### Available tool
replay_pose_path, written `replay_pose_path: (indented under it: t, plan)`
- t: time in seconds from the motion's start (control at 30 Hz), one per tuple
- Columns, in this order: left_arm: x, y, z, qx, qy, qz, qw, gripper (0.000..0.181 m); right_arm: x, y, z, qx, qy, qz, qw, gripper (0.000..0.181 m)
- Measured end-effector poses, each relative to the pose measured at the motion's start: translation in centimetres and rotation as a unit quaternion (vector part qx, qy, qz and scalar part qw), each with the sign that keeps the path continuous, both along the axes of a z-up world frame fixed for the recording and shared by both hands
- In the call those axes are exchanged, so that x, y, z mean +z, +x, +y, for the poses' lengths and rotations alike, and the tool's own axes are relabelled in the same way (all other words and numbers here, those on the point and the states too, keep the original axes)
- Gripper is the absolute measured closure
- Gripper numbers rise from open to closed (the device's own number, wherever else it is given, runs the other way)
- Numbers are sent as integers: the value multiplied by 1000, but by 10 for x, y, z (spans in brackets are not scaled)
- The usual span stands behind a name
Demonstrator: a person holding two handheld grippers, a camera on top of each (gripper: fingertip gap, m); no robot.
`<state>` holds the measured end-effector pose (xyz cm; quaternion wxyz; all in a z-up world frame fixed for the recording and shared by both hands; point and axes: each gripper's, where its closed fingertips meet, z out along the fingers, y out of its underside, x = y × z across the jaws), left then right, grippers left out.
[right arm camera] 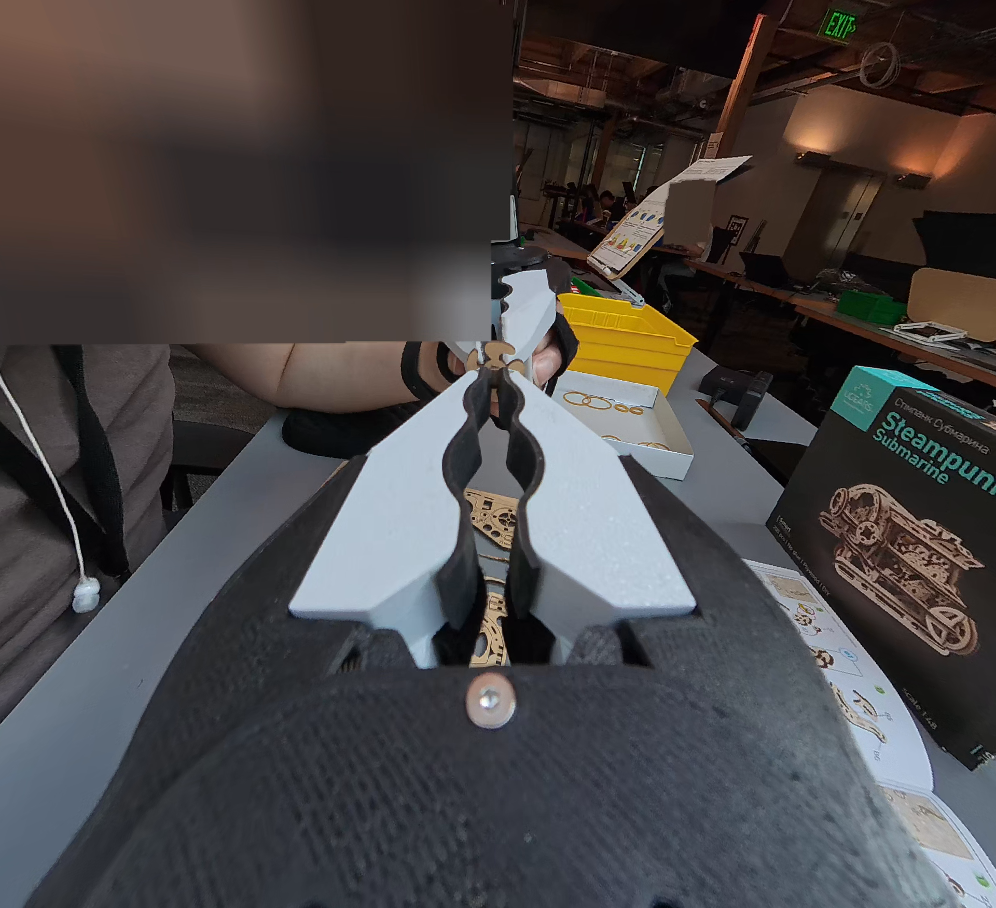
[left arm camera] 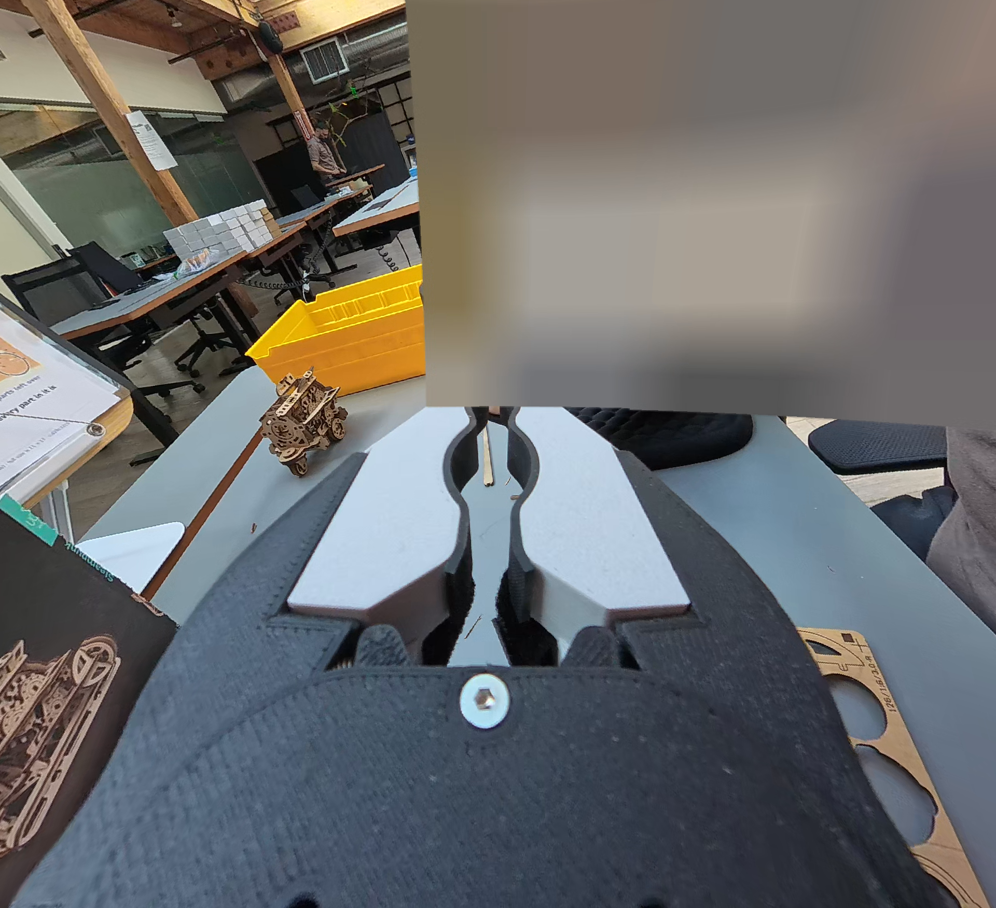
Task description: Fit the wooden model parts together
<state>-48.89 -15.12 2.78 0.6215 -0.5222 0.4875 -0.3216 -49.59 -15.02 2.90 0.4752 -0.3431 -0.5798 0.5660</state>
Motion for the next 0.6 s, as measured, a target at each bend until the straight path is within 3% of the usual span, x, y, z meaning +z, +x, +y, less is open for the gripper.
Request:
replay_pose_path:
  t: [0.6]
  plan:
    - [-8, -2, 1, 3, 4, 26, 1000, 181, -9, -3, 1, -14, 18, -28, 999, 179]
